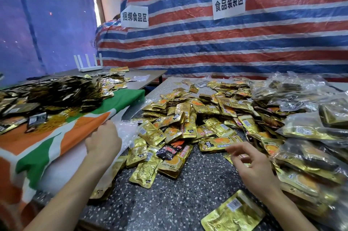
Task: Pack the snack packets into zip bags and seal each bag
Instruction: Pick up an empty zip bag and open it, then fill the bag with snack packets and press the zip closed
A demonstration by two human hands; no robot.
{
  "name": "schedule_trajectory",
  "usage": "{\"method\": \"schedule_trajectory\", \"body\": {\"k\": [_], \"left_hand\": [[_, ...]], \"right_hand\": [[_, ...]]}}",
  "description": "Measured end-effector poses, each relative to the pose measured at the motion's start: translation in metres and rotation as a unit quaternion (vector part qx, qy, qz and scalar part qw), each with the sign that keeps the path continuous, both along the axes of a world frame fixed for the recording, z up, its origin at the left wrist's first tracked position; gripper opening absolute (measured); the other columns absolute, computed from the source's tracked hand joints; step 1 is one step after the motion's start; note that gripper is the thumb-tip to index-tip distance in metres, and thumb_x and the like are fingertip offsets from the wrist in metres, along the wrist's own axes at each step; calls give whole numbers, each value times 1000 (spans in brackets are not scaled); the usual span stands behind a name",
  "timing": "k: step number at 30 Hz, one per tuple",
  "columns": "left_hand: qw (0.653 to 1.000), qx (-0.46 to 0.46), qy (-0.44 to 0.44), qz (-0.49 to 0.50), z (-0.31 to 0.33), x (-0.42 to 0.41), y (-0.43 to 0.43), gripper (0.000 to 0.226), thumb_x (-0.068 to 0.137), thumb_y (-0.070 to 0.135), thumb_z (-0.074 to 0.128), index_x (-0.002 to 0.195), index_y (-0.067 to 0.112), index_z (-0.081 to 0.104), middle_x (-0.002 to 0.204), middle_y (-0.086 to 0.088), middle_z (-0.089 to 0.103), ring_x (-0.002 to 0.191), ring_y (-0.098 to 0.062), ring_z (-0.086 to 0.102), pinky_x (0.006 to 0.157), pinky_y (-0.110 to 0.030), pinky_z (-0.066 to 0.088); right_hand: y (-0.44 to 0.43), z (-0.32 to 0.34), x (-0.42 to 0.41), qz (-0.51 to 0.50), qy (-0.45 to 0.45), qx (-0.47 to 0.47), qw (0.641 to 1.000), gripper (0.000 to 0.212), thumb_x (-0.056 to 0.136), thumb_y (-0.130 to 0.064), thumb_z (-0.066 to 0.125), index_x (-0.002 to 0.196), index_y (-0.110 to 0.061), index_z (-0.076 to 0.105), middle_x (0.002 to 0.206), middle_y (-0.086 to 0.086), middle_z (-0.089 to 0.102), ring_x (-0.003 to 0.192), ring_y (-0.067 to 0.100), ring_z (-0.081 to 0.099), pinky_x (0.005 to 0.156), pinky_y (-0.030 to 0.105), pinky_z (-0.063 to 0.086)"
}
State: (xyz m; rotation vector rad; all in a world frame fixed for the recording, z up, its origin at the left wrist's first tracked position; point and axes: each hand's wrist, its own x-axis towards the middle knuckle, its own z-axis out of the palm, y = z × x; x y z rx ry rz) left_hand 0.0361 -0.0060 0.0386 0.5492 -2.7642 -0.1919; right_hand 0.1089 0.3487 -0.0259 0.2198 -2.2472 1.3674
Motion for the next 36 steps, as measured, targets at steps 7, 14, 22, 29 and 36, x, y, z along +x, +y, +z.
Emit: {"method": "schedule_trajectory", "body": {"k": [7, 14, 22, 29, 36], "left_hand": [[993, -19, 106, -45, 34, 33, 33, 35, 91, -1, 45, 125, 8, 48, 117, -15, 57, 100, -35, 57, 69, -38, 34], [891, 3, 322, -321, 45, 75, 97, 39, 86, 1, 44, 121, 2, 62, 94, -13, 69, 74, -36, 65, 55, -36, 44], [760, -77, 328, -556, 6, 77, 132, 61, 70, -16, 66, 124, 12, 69, 117, -2, 73, 100, -19, 70, 81, -38, 57], [742, -71, 303, -594, -8, 76, 134, 47, 81, 1, 46, 117, 15, 73, 111, -3, 75, 91, -20, 73, 79, -39, 58], [736, 343, 60, -580, -2, 96, 140, 49, 71, 42, 51, 117, 38, 66, 114, 23, 65, 111, -3, 58, 87, -20, 46]], "right_hand": [[-25, 20, 5, 42, 5, 6, 999, 39, 90, 1, 67, 106, -34, 67, 103, -10, 69, 96, 1, 63, 74, 18, 51], [-54, 54, 11, 120, 21, -30, 992, 29, 95, -14, 66, 113, -37, 66, 106, -17, 69, 104, 7, 66, 84, 28, 57], [-29, 92, 29, 135, -195, -326, 915, 90, 78, -88, 39, 106, -11, 76, 102, 14, 77, 92, 32, 75, 77, 48, 61], [6, 98, 54, 177, -267, -274, 907, 16, 83, -13, 69, 69, -8, 76, 72, 10, 69, 56, 16, 63, 50, 25, 51], [7, 93, 62, 127, -198, -184, 954, 15, 82, -19, 77, 77, -4, 77, 77, 18, 70, 62, 15, 62, 53, 23, 50]]}}
